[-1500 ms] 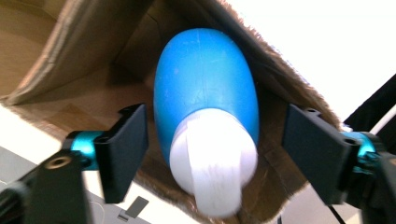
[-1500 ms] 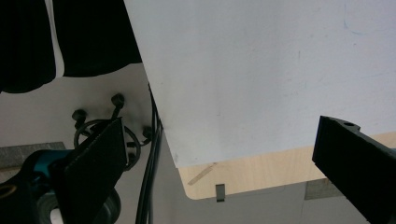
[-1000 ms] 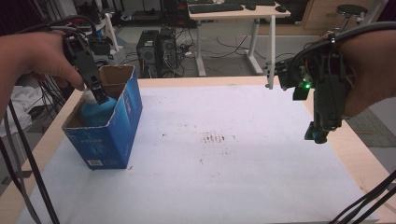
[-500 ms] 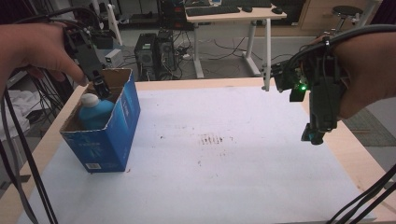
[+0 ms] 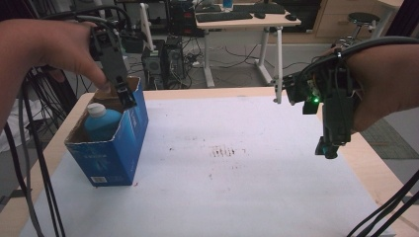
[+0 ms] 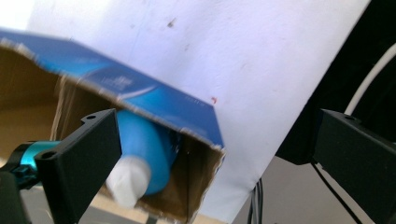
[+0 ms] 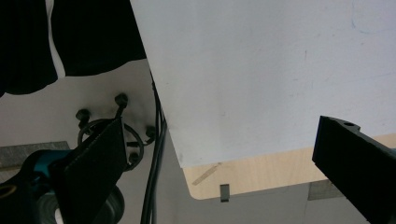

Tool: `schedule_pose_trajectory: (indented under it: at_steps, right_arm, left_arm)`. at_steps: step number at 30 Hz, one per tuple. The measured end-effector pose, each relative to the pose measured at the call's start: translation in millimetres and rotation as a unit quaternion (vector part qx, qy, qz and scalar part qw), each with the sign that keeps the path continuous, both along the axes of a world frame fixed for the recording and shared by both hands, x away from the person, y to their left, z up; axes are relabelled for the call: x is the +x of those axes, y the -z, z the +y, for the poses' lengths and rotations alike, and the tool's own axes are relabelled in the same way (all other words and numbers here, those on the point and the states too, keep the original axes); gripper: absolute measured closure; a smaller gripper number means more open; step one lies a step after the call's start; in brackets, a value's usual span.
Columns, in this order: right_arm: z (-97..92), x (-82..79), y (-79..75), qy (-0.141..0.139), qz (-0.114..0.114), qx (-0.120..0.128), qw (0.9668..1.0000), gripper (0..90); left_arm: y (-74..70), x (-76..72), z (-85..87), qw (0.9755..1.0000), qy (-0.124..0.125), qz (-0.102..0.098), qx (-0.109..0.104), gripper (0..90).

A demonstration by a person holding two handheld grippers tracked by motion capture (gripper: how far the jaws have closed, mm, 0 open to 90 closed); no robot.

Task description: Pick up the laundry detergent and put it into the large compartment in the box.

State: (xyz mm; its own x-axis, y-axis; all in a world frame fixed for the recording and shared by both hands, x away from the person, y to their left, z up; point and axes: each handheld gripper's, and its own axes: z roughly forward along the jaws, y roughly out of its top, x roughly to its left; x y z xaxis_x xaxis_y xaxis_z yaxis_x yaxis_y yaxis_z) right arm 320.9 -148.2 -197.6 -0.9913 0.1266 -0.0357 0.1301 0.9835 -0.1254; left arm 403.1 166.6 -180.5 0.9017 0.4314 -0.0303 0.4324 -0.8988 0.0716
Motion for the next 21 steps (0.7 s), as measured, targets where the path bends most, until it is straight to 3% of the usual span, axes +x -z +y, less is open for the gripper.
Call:
schedule_pose_trajectory:
  at_steps: [3,5,6,10,17,21]
  right_arm:
    - [0.3,0.9,-0.3,-0.002,-0.001,-0.002,1.0000,2.4]
    - [0.8,0.6,0.0,0.002,-0.002,-0.001,1.0000,2.4]
    - [2.0,0.7,0.9,0.000,-0.001,0.001,1.0000,2.4]
    - [2.3,3.9,1.4,-0.004,0.003,0.000,1.0000,2.4]
    - [2.7,8.8,-0.9,0.001,0.002,0.002,1.0000,2.4]
    - [3.3,10.3,-0.4,0.002,0.003,-0.001,1.0000,2.4]
  left_arm:
    - [2.8,-2.9,-12.8,0.9996,0.030,0.002,0.002,1.7]
    - [2.8,-2.9,-12.8,0.9996,0.030,0.002,0.002,1.6]
    - [7.2,-6.4,-26.8,0.9984,0.055,0.011,0.003,1.6]
    - [11.8,-7.2,-40.2,0.9964,0.082,0.021,0.005,1.6]
    - [28.0,-4.9,-55.8,0.9934,0.109,0.036,0.005,1.7]
    - [36.0,-2.4,-57.2,0.9931,0.110,0.041,0.005,1.7]
